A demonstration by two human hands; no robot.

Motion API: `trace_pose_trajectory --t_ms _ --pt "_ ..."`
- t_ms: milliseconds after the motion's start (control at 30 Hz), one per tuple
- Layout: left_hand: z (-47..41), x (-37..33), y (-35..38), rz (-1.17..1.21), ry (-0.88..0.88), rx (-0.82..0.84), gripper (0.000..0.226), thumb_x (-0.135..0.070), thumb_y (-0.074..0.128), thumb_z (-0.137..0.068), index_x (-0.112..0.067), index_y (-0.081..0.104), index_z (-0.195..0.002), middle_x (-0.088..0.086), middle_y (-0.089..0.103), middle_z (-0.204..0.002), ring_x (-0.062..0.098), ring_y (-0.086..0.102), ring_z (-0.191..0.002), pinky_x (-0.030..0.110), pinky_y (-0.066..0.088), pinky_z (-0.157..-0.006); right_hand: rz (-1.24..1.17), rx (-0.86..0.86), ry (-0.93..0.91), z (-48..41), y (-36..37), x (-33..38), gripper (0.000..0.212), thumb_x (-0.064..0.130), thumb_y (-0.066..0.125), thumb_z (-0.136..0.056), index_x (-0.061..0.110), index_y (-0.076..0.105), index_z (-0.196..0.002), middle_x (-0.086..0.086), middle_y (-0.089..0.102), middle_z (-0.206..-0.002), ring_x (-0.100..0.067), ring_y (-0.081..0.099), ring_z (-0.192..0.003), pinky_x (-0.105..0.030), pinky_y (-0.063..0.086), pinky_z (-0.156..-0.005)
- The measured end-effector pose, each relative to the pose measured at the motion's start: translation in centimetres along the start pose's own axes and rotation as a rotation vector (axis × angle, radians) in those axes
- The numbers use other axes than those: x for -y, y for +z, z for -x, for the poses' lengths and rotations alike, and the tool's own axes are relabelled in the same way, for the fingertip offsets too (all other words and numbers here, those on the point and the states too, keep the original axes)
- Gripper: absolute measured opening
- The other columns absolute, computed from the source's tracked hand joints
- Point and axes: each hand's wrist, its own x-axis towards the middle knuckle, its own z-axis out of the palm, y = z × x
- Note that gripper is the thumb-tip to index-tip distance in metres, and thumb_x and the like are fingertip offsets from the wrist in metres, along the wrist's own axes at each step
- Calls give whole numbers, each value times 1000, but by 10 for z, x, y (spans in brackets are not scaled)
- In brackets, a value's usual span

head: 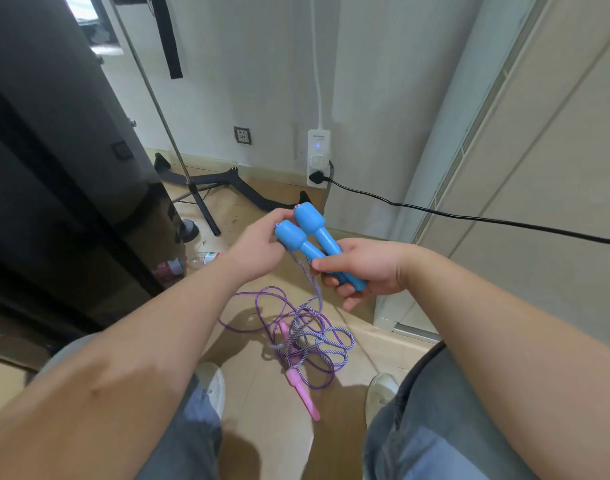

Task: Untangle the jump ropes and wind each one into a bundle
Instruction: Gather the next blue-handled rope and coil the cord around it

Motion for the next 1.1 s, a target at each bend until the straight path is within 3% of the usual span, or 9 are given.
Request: trace_pose_trajectory --t_ms 133,200,267,400,467,600,833,967,1100 --pt "3 -10 4 262 -82 -144 36 8 40 -94 -25 54 -98 -2 54 -78 1 54 -63 13 42 -56 -111 30 -52 7 3 9 14 19 51 -104 16 49 -90 2 39 -65 -8 25 -46 -18 20 -38" --pt "6 -16 12 330 -166 -139 26 3 39 -98 -17 52 -111 3 54 -78 8 56 -59 13 46 -53 -144 14 -109 9 6 13 17 12 53 -101 16 49 -86 2 38 -63 -8 22 -46 -16 17 -37" --pt "6 -17 21 133 -178 -93 16 -6 38 -100 -8 52 -107 9 55 -76 24 55 -63 30 52 -60 -104 -71 -163 5 9 13 16 5 56 -97 16 50 -86 2 37 -62 -10 22 -47 -17 19 -39" --pt "10 -23 28 -330 -182 85 31 -14 34 -104 3 59 -104 25 62 -106 39 59 -99 35 43 -78 526 -454 -208 -9 18 15 10 15 58 -91 12 51 -84 -2 47 -64 -23 43 -54 -31 37 -51" --pt "12 -19 29 -455 -192 184 30 -21 32 -105 -3 56 -102 20 60 -102 37 60 -93 33 44 -74 941 -627 -146 -19 26 12 18 22 54 -92 13 45 -80 -3 48 -69 -31 50 -68 -34 38 -60" --pt "15 -12 25 -674 -35 326 33 -26 39 -101 -17 38 -69 5 50 -73 27 52 -70 32 39 -62 1128 -781 -40 -27 37 3 13 12 51 -92 11 53 -105 -9 54 -91 -36 59 -89 -35 38 -67" --pt "10 -15 9 -847 328 320 27 -45 58 -91 -21 55 -77 -6 51 -66 21 54 -72 31 40 -56 1453 -547 91 -30 35 -12 26 6 50 -94 12 64 -116 -9 63 -116 -33 64 -106 -36 43 -70" --pt "3 -4 -9 -580 332 305 28 -55 73 -79 -28 66 -77 -9 62 -70 8 56 -71 28 42 -58 1561 -368 -17 -24 30 -13 25 9 55 -90 18 65 -111 -6 57 -89 -32 61 -84 -34 43 -66" --pt "3 12 -10 -331 147 218 36 -47 65 -89 -19 67 -67 -2 55 -61 9 42 -54 24 36 -54 1498 -290 -205 -19 22 -16 6 17 58 -85 20 56 -90 2 45 -71 -31 57 -75 -32 43 -63"
